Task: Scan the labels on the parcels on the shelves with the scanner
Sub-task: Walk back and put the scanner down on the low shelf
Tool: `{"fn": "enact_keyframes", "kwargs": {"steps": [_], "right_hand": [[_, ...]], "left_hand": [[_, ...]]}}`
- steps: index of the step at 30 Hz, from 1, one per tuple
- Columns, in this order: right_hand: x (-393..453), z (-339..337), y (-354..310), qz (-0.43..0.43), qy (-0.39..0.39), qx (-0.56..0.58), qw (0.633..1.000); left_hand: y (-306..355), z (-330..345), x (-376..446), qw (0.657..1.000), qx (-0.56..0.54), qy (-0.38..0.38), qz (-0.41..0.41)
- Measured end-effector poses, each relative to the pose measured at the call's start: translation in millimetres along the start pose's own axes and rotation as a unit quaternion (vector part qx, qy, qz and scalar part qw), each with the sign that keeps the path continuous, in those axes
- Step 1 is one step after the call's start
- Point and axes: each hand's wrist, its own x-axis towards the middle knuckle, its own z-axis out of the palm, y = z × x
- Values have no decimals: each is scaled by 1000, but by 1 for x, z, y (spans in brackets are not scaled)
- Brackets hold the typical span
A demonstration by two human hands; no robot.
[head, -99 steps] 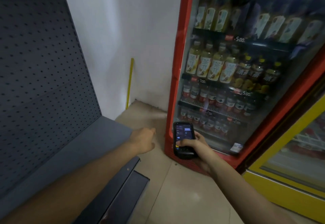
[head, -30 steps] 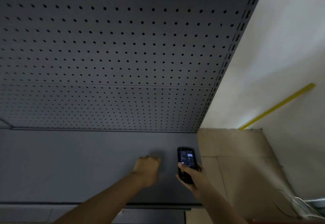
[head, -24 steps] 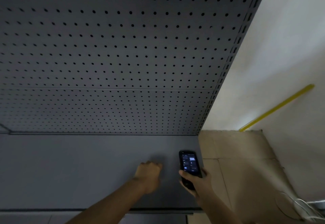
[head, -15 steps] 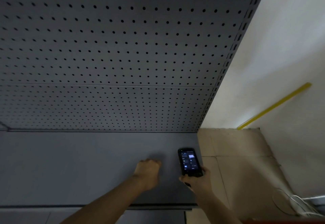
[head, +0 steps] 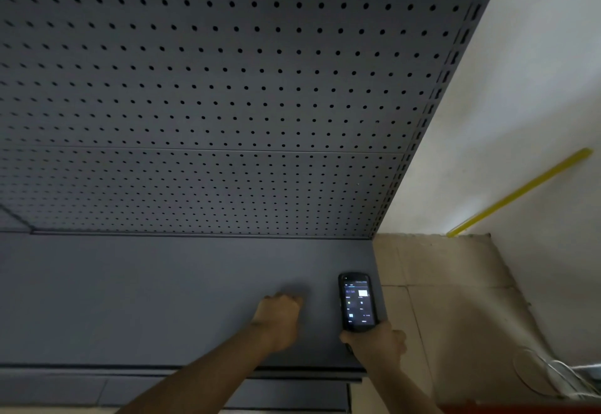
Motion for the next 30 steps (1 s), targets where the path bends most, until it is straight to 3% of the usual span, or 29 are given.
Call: {"fn": "enact_keyframes", "kwargs": {"steps": [14, 24, 30], "right_hand": [[-5, -18, -7, -48, -52, -66, 995], [-15, -37, -10, -81, -14, -100, 992], [-25, -54, -4, -128, -31, -139, 982]], "left_hand": [[7, -3, -6, 1000, 16, 1, -4], [19, -9, -17, 999, 22, 25, -21], [34, -12, -36, 999, 25, 35, -28]]}}
